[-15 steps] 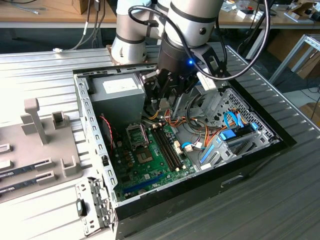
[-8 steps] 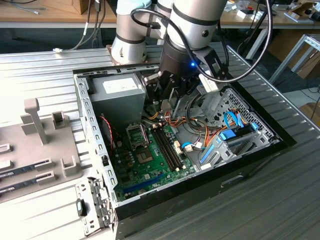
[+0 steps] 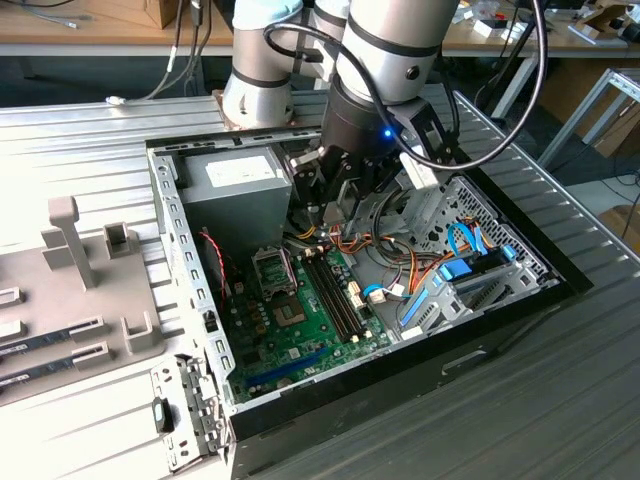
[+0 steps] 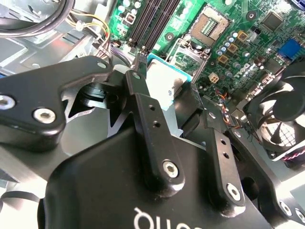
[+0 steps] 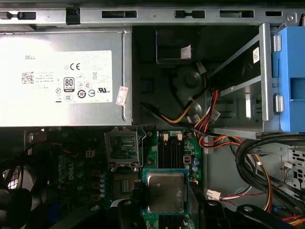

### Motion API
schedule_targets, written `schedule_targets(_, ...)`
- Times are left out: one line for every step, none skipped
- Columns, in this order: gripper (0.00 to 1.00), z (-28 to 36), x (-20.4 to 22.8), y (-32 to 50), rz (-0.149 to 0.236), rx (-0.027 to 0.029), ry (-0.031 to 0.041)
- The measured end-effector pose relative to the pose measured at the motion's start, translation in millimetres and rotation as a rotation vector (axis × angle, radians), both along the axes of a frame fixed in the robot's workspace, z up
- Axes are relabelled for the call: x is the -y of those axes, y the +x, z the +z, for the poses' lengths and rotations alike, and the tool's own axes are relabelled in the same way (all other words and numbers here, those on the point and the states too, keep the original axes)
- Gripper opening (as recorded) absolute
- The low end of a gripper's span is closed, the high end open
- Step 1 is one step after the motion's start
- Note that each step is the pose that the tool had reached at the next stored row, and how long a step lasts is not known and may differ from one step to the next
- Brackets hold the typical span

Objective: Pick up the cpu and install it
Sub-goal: 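Pick up the cpu and move it towards the insertion slot, then place the cpu into insertion slot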

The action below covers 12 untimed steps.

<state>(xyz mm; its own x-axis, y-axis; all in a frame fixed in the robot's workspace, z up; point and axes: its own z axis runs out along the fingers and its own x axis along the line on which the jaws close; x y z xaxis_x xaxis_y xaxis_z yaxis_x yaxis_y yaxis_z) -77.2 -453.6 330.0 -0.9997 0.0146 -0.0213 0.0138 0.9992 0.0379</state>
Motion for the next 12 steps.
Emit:
schedule_targets(0.47,-0.3,0.1,0.0,0.0,0.0,0.0)
schedule_targets(0.47,-3.2,0.5,0.0,0.0,0.0,-0.0001)
schedule_targets(0.47,-5.3,0.5,0.0,0.0,0.0001,0.0)
schedule_targets(0.47,-8.7,3.1,-0.1,0.0,0.0,0.0)
schedule_targets(0.47,-10.4,11.0,-0.1,0.0,0.0001,0.0001)
schedule_targets(0.47,-11.1,14.8,-0.1,0.0,0.0,0.0)
schedule_targets(0.47,-12.1,18.4,-0.2,0.0,0.0001,0.0001)
schedule_targets(0.47,-12.3,18.6,-0.2,0.0,0.0001,0.0002)
schedule_targets(0.47,-12.2,18.6,-0.2,0.0,0.0,0.0)
schedule_targets(0.47,-12.2,18.6,-0.1,0.0,0.0,-0.0001)
schedule_targets(0.47,-12.4,18.7,-0.1,0.0,0.0,0.0)
schedule_targets(0.47,-12.5,18.7,-0.1,0.0,0.0,0.0)
